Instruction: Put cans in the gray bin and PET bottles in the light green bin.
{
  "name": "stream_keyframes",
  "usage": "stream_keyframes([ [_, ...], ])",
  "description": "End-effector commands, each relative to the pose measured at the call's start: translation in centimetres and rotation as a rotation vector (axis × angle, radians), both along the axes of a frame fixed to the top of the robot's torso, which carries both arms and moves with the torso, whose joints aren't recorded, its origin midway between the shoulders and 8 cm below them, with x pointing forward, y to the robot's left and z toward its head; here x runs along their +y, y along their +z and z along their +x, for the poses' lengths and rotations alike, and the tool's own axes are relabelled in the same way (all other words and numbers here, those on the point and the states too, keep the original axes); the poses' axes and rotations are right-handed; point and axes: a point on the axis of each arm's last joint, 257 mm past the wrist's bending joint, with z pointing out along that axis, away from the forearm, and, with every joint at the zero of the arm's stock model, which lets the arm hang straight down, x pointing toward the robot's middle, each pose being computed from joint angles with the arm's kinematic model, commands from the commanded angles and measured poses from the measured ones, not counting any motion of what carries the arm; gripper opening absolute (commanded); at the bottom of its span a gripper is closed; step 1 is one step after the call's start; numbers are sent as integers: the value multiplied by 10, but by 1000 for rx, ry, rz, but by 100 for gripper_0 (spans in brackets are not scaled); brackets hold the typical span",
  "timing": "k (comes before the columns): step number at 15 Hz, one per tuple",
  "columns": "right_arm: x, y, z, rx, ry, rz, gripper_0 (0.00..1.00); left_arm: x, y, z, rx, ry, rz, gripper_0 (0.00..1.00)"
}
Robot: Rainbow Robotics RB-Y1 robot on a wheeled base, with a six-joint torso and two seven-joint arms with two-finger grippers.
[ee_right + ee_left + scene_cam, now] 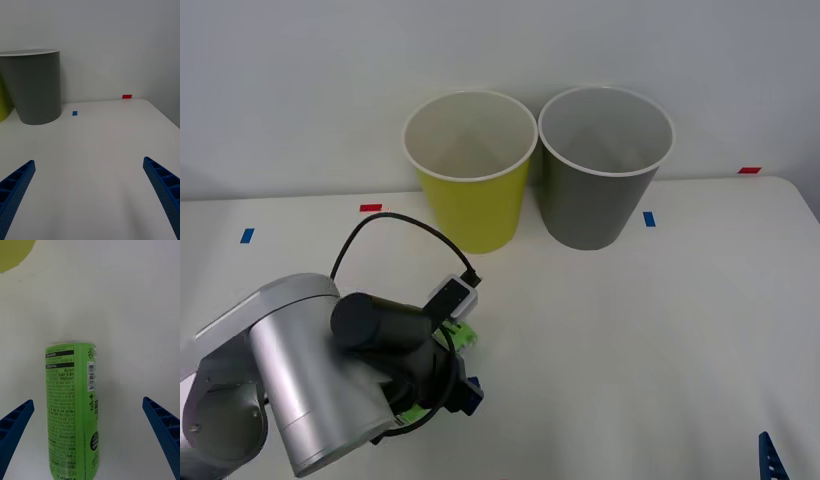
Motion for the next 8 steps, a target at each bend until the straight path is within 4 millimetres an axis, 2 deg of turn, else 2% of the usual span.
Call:
stream_keyframes([
  [1,0,0,0,0,0,0,100,-3,-7,13,-1,31,22,100],
  [8,0,0,0,0,0,0,100,-11,-15,13,61,149,-5,100],
])
